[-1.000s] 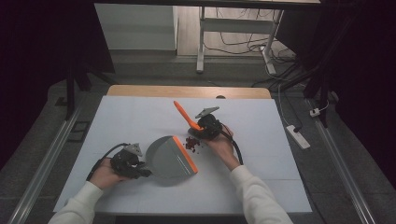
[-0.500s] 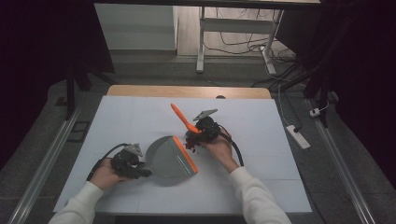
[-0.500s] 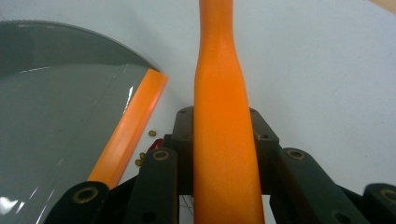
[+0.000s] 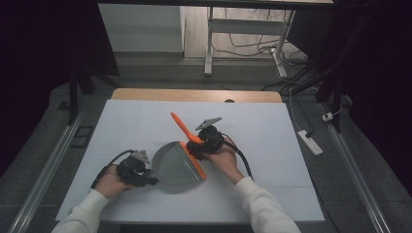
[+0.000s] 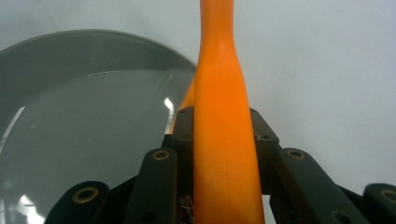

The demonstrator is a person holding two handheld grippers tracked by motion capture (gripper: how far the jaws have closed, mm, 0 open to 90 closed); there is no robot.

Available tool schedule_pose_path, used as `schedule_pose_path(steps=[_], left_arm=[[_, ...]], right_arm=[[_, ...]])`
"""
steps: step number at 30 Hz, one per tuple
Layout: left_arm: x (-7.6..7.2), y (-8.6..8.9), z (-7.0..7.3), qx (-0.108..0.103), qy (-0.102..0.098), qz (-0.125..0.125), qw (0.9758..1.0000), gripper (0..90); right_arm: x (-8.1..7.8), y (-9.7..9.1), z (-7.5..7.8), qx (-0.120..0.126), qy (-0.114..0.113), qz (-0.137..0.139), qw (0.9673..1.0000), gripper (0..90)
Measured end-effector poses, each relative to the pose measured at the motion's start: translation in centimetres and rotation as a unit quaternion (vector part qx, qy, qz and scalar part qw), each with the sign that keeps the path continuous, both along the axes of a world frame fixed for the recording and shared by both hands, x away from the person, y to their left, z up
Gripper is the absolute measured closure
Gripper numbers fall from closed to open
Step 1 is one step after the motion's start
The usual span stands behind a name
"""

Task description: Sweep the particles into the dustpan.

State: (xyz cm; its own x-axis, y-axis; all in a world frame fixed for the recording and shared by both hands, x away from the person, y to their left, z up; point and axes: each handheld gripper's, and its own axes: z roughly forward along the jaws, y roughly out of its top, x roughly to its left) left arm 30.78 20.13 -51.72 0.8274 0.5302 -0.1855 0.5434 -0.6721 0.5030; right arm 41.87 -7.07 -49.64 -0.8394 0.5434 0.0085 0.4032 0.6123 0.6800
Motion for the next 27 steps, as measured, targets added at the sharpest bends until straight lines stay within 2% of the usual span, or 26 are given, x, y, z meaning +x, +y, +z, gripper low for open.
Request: schedule_pose_path(steps=[2, 6, 11, 14, 16, 21, 23, 27], left_arm=[[0.0, 0.0, 0.0, 0.000, 0.000, 0.000, 1.0000, 61.5], [0.0, 0.0, 0.0, 0.001, 0.001, -0.002, 1.0000, 61.5], [0.0, 0.0, -0.1, 0.002, 0.001, -0.001, 1.0000, 61.4], [0.0, 0.0, -0.1, 0.001, 0.000, 0.000, 1.0000, 61.4], [0.0, 0.0, -0.1, 0.002, 0.001, -0.001, 1.0000, 61.4], [0.0, -0.1, -0.1, 0.003, 0.003, -0.002, 1.0000, 61.4], [0.0, -0.1, -0.2, 0.004, 0.003, -0.002, 1.0000, 61.4], [0.0, -0.1, -0.2, 0.005, 0.003, -0.002, 1.0000, 61.4]], right_arm=[[-0.6, 0.4, 0.0, -0.005, -0.008, 0.006, 0.9999, 70.4], [-1.8, 1.1, 0.2, 0.010, -0.012, 0.018, 0.9997, 70.4], [-3.0, 2.2, 0.6, 0.027, 0.000, 0.048, 0.9985, 70.4], [-3.5, 2.5, 1.4, 0.039, -0.012, 0.056, 0.9976, 70.4], [-3.5, 2.0, 2.3, 0.052, -0.022, 0.052, 0.9971, 70.4], [-2.6, -0.3, 3.9, 0.068, -0.050, 0.015, 0.9963, 70.3], [-2.1, -1.3, 4.1, 0.062, -0.057, -0.003, 0.9965, 70.4], [-0.9, -2.9, 3.8, 0.052, -0.056, -0.030, 0.9966, 70.3]])
